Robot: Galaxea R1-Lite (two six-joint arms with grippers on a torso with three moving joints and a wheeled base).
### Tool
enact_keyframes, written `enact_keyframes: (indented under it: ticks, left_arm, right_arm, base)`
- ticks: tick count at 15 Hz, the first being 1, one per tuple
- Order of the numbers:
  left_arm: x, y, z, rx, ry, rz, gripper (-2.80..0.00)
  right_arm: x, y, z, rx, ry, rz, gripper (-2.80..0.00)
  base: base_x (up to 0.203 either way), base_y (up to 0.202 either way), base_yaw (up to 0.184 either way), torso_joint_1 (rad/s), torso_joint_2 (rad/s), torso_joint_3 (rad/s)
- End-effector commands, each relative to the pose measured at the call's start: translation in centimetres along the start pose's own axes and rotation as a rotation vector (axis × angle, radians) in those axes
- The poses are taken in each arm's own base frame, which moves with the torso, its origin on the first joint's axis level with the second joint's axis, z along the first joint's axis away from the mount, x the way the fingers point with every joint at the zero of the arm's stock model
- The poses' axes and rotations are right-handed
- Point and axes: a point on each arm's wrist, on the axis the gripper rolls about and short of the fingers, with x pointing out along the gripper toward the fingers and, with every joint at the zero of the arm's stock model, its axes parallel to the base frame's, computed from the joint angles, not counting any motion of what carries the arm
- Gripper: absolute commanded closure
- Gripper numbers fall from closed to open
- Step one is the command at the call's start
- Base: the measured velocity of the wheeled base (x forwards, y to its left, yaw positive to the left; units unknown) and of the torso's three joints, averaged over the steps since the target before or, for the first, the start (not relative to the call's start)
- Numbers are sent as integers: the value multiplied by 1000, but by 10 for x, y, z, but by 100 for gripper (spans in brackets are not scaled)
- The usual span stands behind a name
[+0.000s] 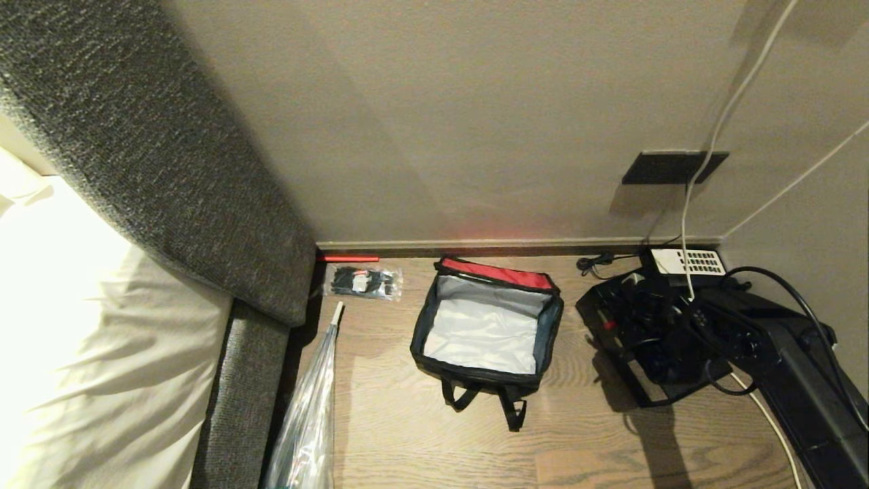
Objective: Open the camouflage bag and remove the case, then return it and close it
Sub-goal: Grip the handle again, then place the black box back
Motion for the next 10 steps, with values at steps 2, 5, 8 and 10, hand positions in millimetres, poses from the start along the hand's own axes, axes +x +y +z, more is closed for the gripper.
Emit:
enact_keyframes:
  ticks: [2, 5, 8, 10]
  left_arm:
    - [0, 0, 0, 0, -1, 1, 0]
    - [0, 0, 0, 0, -1, 1, 0]
    - [0, 0, -1, 0, 1, 0, 0]
    - [0, 0, -1, 0, 1, 1, 0]
  right_arm:
    - [-3, -7, -2, 4, 4, -9, 0]
    - [-9, -23, -3, -2, 5, -3, 0]
    - [-16, -57, 5, 33, -8, -17, 0]
    - [-22, -92, 12, 44, -12, -24, 0]
  base:
    - [0, 0, 0, 0, 0, 0]
    - [0, 0, 0, 0, 0, 0]
    - [0, 0, 0, 0, 0, 0]
    - [0, 0, 0, 0, 0, 0]
